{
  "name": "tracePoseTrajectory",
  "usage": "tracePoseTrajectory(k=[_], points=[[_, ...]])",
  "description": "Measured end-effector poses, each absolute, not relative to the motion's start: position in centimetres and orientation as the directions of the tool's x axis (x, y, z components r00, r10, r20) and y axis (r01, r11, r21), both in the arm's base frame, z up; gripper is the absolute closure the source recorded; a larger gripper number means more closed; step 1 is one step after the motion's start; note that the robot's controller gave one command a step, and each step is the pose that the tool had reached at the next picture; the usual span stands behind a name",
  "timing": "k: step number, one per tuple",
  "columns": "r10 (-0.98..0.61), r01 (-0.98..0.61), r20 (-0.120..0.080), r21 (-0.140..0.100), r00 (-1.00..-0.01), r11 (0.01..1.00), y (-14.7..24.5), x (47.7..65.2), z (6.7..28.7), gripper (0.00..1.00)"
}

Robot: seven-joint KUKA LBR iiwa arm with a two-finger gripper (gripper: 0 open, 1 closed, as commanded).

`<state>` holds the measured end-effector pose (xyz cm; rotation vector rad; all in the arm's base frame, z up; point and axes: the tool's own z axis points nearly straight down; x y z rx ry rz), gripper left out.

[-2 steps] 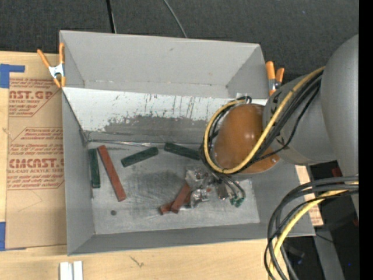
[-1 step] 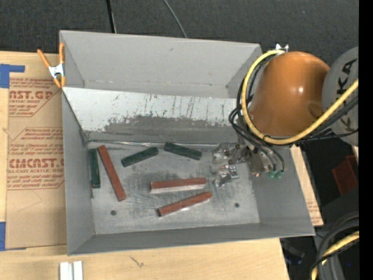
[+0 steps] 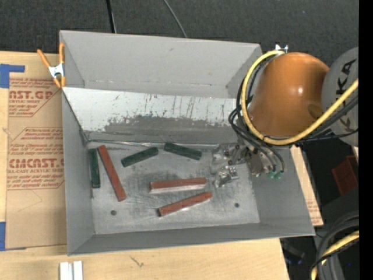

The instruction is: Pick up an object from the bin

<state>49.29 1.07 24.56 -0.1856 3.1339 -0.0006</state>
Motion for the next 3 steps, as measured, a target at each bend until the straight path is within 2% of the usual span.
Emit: tracePoseTrajectory(k=[1, 2, 3], points=[[-0.203, -0.203, 0.000, 0.000, -0.979, 0.979, 2.0, 49.1, 16.2, 0.00], [-0.203, -0.203, 0.000, 0.000, -0.979, 0.979, 2.0, 49.1, 16.2, 0.00], [-0.275, -0.275, 0.002, 0.001, -0.961, 0.961, 3.5, 48.5, 7.7, 1.00]])
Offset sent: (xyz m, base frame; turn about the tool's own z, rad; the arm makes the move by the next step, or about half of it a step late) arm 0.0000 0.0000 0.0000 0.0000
